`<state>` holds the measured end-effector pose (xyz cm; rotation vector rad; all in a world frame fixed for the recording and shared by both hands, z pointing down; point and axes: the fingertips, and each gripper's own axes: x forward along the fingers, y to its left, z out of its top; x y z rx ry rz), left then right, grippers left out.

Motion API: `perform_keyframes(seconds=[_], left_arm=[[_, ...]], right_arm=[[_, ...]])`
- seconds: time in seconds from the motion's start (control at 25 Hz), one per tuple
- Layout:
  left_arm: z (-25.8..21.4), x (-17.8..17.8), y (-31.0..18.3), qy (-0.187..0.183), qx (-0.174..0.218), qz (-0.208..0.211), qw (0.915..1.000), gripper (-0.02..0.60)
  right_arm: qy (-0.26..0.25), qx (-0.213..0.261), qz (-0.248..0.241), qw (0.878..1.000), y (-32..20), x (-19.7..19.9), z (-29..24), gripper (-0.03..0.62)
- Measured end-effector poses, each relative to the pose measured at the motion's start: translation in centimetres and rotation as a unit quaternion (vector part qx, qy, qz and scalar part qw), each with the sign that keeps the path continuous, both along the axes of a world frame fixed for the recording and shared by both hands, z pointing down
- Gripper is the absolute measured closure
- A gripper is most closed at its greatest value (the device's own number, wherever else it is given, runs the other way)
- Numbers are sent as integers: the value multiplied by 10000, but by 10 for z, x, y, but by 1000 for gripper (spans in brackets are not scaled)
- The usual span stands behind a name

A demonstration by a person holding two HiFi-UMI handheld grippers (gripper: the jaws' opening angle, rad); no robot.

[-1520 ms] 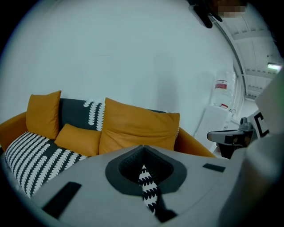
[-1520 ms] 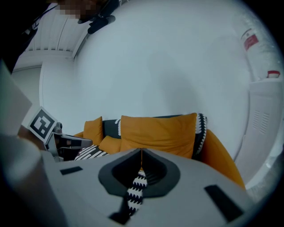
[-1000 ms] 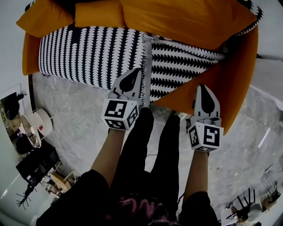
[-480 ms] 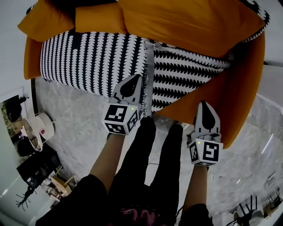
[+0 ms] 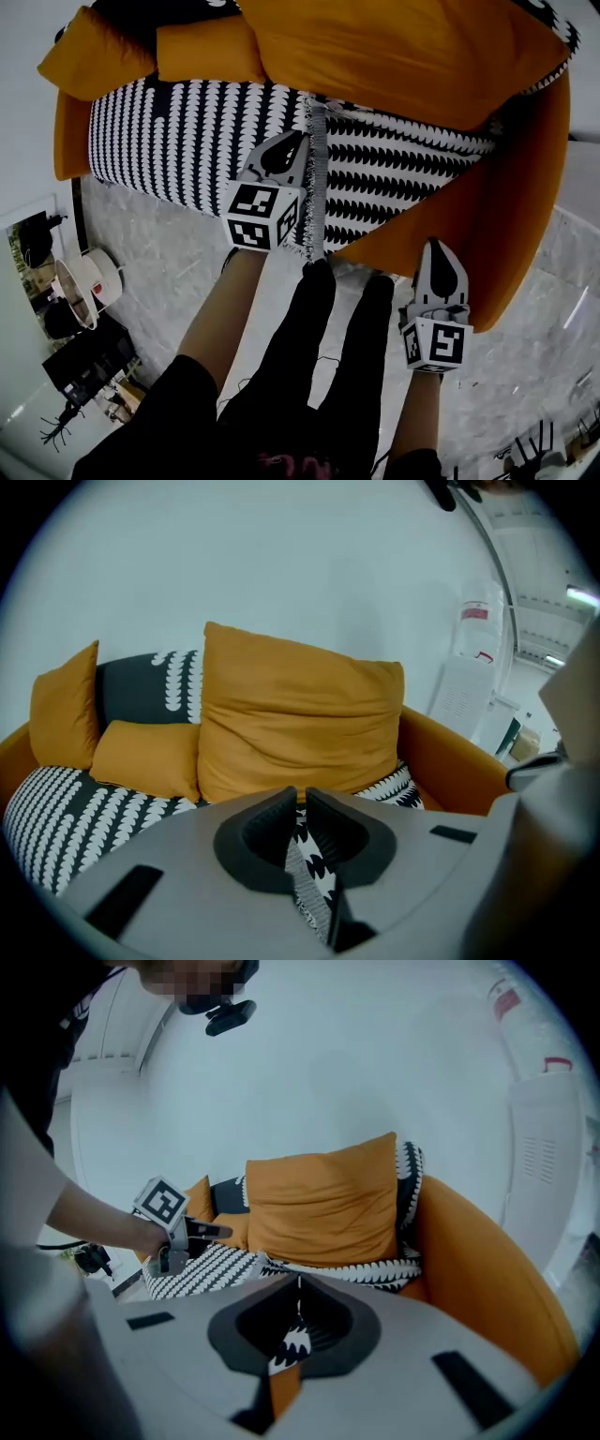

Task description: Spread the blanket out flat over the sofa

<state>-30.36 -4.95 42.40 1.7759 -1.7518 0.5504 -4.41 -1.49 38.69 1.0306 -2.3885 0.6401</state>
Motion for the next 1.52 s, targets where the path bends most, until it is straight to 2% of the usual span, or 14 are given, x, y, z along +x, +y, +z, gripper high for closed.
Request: perform_keyframes(seconds=[0.12,0.28,0.32,0.36,0.44,0.56,0.68,0.76,0.84,0.92,1.12,1.28,1.4,1.52], left_arm=[[8,-14,-18,44,-98,27,9999,569],[11,-34,-41,-143,-288,102,9994,567],[9,-33,-49,-147,-347,138,9992,536],[7,-28,-58,-124,-397,165,9990,453],[10,-19,-76,-21,-488,114,9987,431],[55,-26,-84,278,-734,-246,9966,431],[128,-57,-71,537,-1034,-795,9900,431],[147,-64,-70,597,-1065,-944,9880,433],[140,-56,-74,658,-1051,-938,9878,433],[165,-42,-70,752,-1176,-948,9857,433],[310,-35,-48,538,-1620,-1035,9799,441],[380,-22,-18,316,-2018,-843,9753,445],[400,2,7,251,-2263,-815,9703,445],[387,50,-6,226,-2314,-487,9714,443]], right_arm=[[83,-56,-59,9999,4,1,1,572],[180,-120,-29,9998,7,4,-6,572],[196,-126,-13,9997,5,9,-12,572],[212,-129,-1,9997,3,16,-18,572],[234,-138,27,9996,-2,32,-21,572],[214,-217,37,9995,2,38,15,573],[109,-364,-29,9993,17,19,80,572],[46,-383,-44,9992,22,14,92,573],[55,-319,-68,9995,24,20,76,573],[22,-303,-29,9995,31,34,92,572],[-203,-461,40,9987,49,50,232,573],[-282,-579,96,9979,72,67,294,572],[-384,-675,114,9969,87,93,316,572],[-322,-534,161,9979,75,131,293,574]])
